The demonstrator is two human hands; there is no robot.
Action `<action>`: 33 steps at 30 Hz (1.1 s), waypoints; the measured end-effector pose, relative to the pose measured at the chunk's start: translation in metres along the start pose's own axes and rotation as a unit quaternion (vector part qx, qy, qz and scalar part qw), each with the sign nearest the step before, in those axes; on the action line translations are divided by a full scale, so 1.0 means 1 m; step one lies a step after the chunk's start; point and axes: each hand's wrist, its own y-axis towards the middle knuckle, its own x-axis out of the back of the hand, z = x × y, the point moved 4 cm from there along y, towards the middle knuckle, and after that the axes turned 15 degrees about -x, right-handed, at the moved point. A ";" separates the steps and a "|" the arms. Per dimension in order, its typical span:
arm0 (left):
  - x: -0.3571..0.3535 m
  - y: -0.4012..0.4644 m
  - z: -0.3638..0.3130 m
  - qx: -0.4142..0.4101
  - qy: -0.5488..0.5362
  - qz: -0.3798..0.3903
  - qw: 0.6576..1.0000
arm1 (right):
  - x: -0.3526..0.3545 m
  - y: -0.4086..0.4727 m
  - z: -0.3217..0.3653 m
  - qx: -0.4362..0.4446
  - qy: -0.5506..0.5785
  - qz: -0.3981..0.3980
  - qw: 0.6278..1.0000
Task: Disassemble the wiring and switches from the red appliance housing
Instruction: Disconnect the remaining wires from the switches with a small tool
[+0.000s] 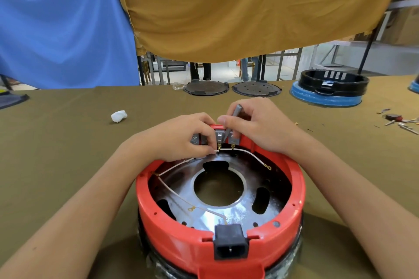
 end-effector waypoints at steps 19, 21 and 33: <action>-0.001 0.000 0.002 -0.003 -0.003 -0.003 1.000 | 0.001 0.007 -0.011 -0.050 0.143 0.020 0.988; -0.001 0.000 0.001 -0.003 -0.005 -0.002 1.000 | 0.001 0.007 -0.013 -0.064 0.163 0.028 0.984; 0.000 -0.001 0.001 -0.003 -0.009 -0.002 1.000 | 0.001 0.000 -0.005 -0.003 0.096 0.008 0.995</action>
